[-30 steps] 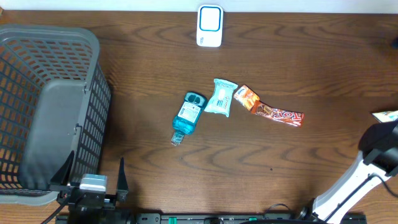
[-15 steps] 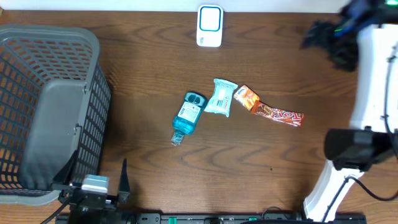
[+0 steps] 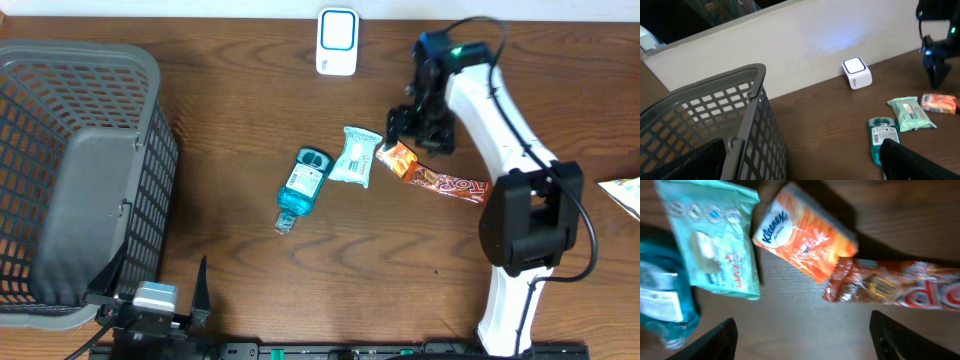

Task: Scan the item barcode
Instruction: 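Move the right gripper over the orange Kleenex tissue pack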

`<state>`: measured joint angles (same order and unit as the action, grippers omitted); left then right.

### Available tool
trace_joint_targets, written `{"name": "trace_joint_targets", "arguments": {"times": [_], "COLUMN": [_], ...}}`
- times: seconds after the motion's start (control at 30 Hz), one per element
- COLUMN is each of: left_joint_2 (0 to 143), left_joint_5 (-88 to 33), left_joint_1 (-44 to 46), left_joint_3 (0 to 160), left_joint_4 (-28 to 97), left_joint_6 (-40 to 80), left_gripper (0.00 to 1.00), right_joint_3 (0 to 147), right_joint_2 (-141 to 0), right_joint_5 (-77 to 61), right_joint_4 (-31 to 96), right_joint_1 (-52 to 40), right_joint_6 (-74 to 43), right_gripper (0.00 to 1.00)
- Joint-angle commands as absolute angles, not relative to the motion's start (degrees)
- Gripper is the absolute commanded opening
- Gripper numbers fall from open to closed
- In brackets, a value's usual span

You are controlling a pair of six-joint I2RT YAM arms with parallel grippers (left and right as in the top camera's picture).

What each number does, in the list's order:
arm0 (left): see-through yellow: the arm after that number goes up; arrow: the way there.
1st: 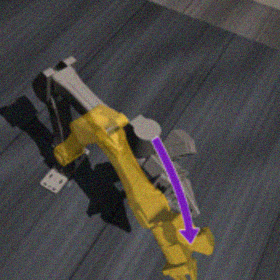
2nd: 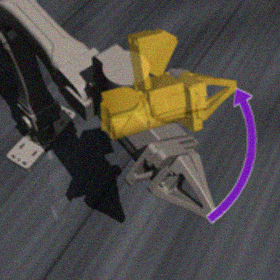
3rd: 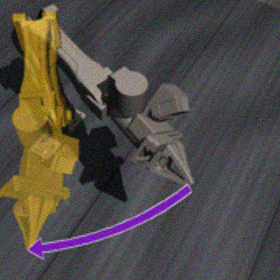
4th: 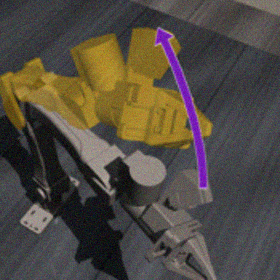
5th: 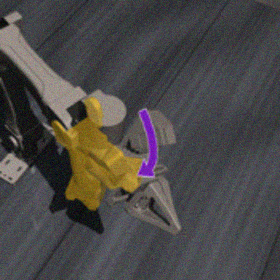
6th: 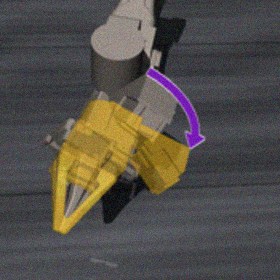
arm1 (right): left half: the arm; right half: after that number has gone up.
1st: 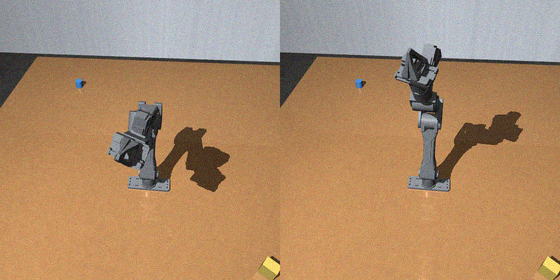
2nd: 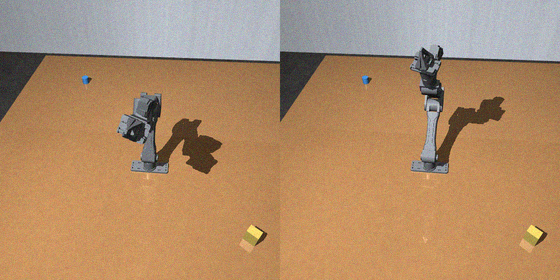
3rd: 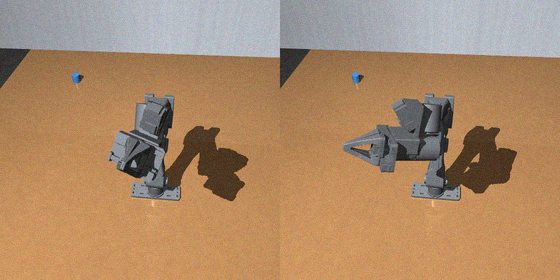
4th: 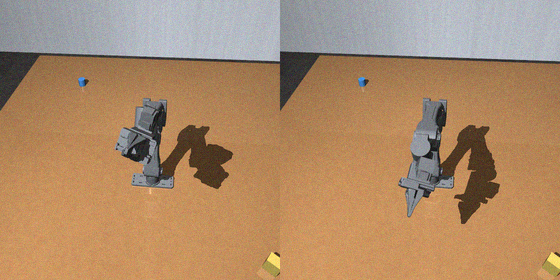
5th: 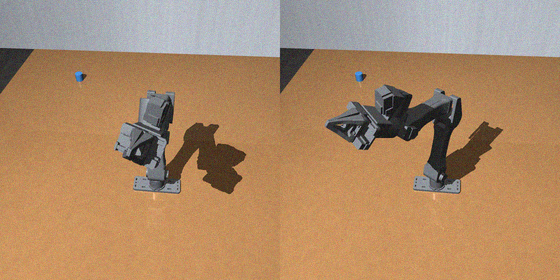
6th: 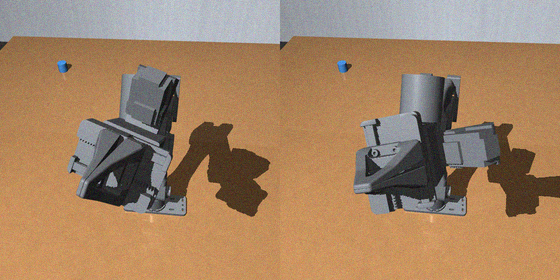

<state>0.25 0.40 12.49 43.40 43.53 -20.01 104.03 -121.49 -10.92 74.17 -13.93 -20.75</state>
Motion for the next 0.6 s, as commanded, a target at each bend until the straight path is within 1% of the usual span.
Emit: {"name": "trace_joint_targets", "arguments": {"times": [0.0,0.2,0.23,0.4,0.47,0.57], "left_joint_2": [0.16,0.16,0.16,0.16,0.16,0.16], "left_joint_5": [1.15,1.15,1.15,1.15,1.15,1.15], "left_joint_1": [12.73,12.73,12.73,12.73,12.73,12.73], "left_joint_3": [43.33,43.33,43.33,43.33,43.33,43.33], "left_joint_4": [43.46,43.46,43.46,43.46,43.46,43.46], "left_joint_6": [-20.97,-20.99,-20.99,-20.97,-20.99,-20.99], "left_gripper": [0.98,0.98,0.98,0.98,0.98,0.98], "right_joint_3": [99.35,93.41,92.53,89.43,88.25,87.50], "right_joint_2": [-121.62,-121.64,-121.64,-121.64,-121.64,-121.64], "right_joint_5": [-11.51,-11.42,-10.94,-8.62,-8.51,-8.49], "right_joint_4": [70.37,61.04,59.61,54.59,52.95,52.07], "right_joint_1": [-14.20,-13.69,-13.69,-13.72,-13.69,-13.69], "right_joint_6": [-20.78,-20.73,-20.75,-20.75,-20.80,-20.78], "right_gripper": [0.75,0.68,0.65,0.59,0.59,0.61]}}
